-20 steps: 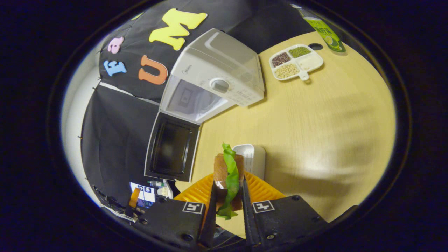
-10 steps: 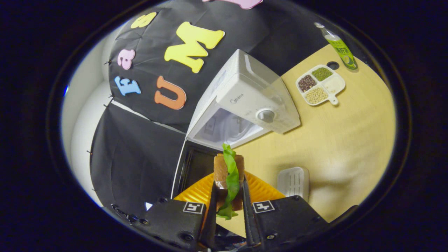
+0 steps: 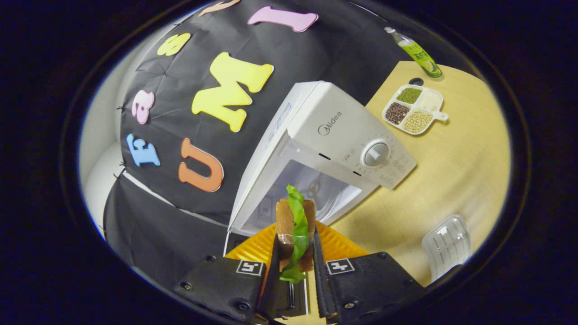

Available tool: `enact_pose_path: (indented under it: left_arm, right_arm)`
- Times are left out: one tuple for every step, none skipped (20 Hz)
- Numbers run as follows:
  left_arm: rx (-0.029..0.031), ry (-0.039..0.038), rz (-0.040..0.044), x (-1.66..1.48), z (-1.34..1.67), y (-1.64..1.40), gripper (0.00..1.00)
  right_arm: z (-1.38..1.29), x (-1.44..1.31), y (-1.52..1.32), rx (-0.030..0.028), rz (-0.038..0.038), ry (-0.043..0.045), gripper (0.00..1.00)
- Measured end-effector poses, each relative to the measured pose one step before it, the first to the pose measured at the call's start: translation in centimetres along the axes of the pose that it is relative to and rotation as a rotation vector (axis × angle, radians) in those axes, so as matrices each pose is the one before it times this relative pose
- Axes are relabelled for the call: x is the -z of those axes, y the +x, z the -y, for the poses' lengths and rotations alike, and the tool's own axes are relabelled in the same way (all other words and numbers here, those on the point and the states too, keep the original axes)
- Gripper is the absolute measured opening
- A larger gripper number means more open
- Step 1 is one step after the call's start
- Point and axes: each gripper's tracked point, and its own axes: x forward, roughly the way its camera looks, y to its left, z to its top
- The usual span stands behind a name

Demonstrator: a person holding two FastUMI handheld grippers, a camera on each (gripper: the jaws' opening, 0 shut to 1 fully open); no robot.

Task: Open the microwave oven with the left hand, put the food in, and close the microwave oven.

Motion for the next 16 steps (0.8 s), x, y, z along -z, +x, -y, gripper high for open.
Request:
enact_pose_path:
  left_arm:
    - [-0.00004,0.01541,0.00005,-0.171,-0.462,0.127,0.97]
    - [-0.00115,0.01604,-0.00157,0.062,-0.532,0.062,0.97]
    - [0.00178,0.01503,-0.00658,-0.038,-0.317,0.119,0.97]
    - [0.00009,0.01204,-0.00391,0.064,-0.343,-0.049,0.97]
    - [-0.00166,0.00056,0.00001,-0.044,-0.316,0.062,0.97]
    - [-0.00252,-0.00318,-0.00498,0.095,-0.307,0.229,0.97]
    - [-0.01719,0.0037,-0.00226,0.091,-0.315,0.346,0.97]
    - [-0.00531,-0.00109,-0.00675,0.286,-0.161,0.324,0.96]
    - [0.00192,-0.00556,-0.00202,0.014,0.148,0.171,0.96]
    - [0.00601,-0.00179,-0.01005,0.106,0.159,0.072,0.96]
    - [0.00453,0.00391,-0.01192,0.313,0.077,0.012,0.97]
    - [0.0052,0.00735,0.00139,-0.238,0.119,-0.042,0.97]
    - [0.00078,0.0069,0.00119,-0.123,-0.051,-0.023,0.97]
    - [0.00363,0.00537,-0.00074,0.081,-0.007,0.064,0.97]
    - [0.00211,0.00012,-0.0026,0.029,-0.056,-0.069,0.97]
    - [-0.00027,-0.00292,0.0014,-0.123,-0.024,0.033,0.96]
  right_arm:
    - [0.087,0.263,1.355,0.01986,0.03563,0.01797,0.37]
    - [-0.142,0.41,1.366,0.00796,0.02847,0.0221,0.37]
    - [-0.169,0.294,1.262,0.00414,0.02698,0.02874,0.37]
    - [-0.195,0.453,1.248,0.00293,0.02376,0.02707,0.37]
    - [-0.026,0.288,1.322,0.00666,0.02439,0.01282,0.37]
    - [0.14,0.167,1.153,0.01503,0.01561,0.00047,0.37]
    - [0.102,0.1,1.227,0.01507,0.02387,0.00348,0.37]
    - [-0.23,-0.14,1.006,0.00777,0.03418,0.01801,0.38]
    - [-0.383,0.017,0.867,-0.00132,0.02947,0.01935,0.38]
    - [-0.421,-0.191,0.969,-0.00423,0.03627,0.00771,0.3]
    - [-0.228,0.101,0.947,0.00288,0.02374,-0.00535,0.3]
    - [-0.122,0.533,0.901,0.00622,0.00634,-0.0046,0.39]
    - [-0.119,0.461,0.837,0.00375,0.00203,-0.00537,0.3]
    - [0.061,0.502,0.625,0.01047,-0.00593,-0.01603,0.31]
    - [0.348,0.399,0.51,0.01699,0.00245,-0.02072,0.41]
    - [0.733,0.137,0.401,0.0263,0.012,-0.03531,0.42]
